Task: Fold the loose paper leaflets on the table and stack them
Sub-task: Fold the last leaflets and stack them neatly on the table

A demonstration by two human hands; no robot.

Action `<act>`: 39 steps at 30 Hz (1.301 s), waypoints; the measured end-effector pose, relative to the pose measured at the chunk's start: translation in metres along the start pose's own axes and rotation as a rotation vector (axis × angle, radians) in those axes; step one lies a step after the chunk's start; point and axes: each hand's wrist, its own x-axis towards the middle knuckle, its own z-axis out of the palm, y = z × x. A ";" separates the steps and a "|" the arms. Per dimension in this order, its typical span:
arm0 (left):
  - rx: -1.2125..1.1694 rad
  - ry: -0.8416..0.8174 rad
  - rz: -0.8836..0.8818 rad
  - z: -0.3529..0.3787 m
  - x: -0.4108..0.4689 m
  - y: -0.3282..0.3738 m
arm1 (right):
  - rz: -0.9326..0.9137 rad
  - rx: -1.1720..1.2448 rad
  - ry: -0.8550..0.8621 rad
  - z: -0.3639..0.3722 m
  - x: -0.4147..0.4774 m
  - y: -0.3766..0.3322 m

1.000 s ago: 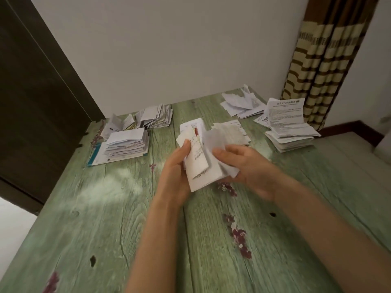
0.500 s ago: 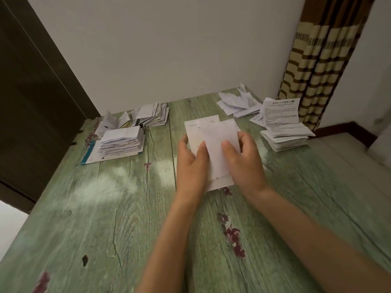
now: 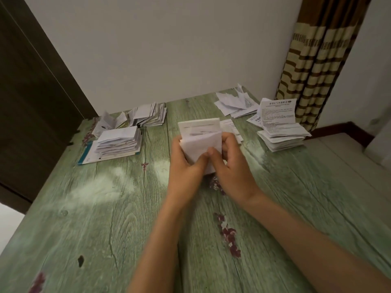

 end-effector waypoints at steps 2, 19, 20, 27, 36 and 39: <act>-0.030 0.017 -0.045 0.004 -0.003 -0.007 | 0.026 -0.059 -0.075 0.002 0.000 0.006; -0.510 0.370 -0.393 -0.037 0.029 -0.025 | 0.302 -0.734 0.205 -0.020 0.060 0.020; -0.502 0.366 -0.393 -0.036 0.030 -0.024 | 0.371 -0.849 0.137 -0.017 0.068 0.017; -0.432 0.311 -0.402 -0.038 0.033 -0.021 | 0.757 -0.875 -0.123 -0.008 0.114 0.019; -0.181 0.267 -0.330 -0.035 0.035 -0.020 | 0.384 0.031 0.137 -0.021 0.064 -0.005; -0.071 0.195 -0.293 -0.028 0.034 -0.017 | 0.331 0.254 0.017 -0.019 0.041 -0.021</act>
